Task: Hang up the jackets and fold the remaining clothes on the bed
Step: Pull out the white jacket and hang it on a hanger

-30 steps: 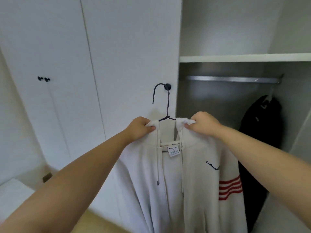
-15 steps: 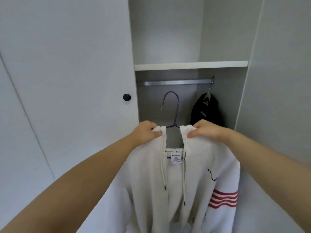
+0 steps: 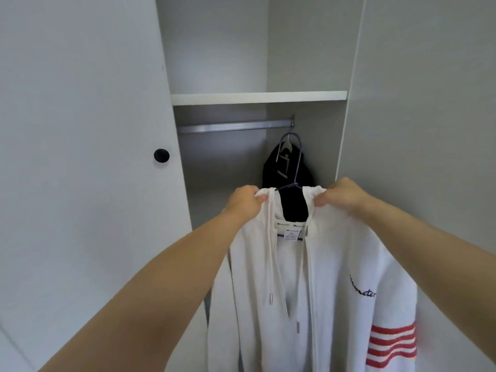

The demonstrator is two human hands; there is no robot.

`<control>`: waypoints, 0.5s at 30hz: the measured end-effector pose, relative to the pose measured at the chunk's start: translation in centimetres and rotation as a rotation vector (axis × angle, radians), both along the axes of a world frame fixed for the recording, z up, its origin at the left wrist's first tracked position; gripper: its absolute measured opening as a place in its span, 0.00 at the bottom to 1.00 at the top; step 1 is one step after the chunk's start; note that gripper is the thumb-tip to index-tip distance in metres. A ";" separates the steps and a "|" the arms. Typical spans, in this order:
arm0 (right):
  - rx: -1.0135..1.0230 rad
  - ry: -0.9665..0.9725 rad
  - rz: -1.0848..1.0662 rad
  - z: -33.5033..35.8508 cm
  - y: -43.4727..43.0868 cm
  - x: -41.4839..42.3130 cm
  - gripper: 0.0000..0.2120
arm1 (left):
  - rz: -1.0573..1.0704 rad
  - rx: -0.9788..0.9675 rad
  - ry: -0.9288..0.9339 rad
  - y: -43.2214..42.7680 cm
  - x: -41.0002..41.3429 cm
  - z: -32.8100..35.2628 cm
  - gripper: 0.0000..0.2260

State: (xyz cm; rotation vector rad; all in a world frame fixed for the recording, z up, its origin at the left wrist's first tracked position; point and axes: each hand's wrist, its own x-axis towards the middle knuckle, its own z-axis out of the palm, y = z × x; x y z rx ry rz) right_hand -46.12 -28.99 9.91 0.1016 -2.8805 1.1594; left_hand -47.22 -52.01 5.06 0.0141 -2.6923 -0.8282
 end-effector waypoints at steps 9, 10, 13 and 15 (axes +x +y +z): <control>-0.174 -0.076 -0.085 -1.2 -2.1 -5.6 0.15 | 0.025 -0.121 0.030 0.1 -9.2 0.2 0.12; -0.198 -0.080 -0.070 -1.2 -2.5 -6.5 0.16 | 0.032 -0.111 0.036 -0.2 -10.3 0.4 0.11; -0.316 -0.087 -0.056 -0.5 -3.7 -9.7 0.21 | 0.076 -0.171 0.011 -1.3 -13.1 1.7 0.11; -0.392 -0.115 -0.042 -0.1 -4.6 -12.1 0.24 | 0.118 -0.310 0.009 -2.1 -14.6 2.8 0.17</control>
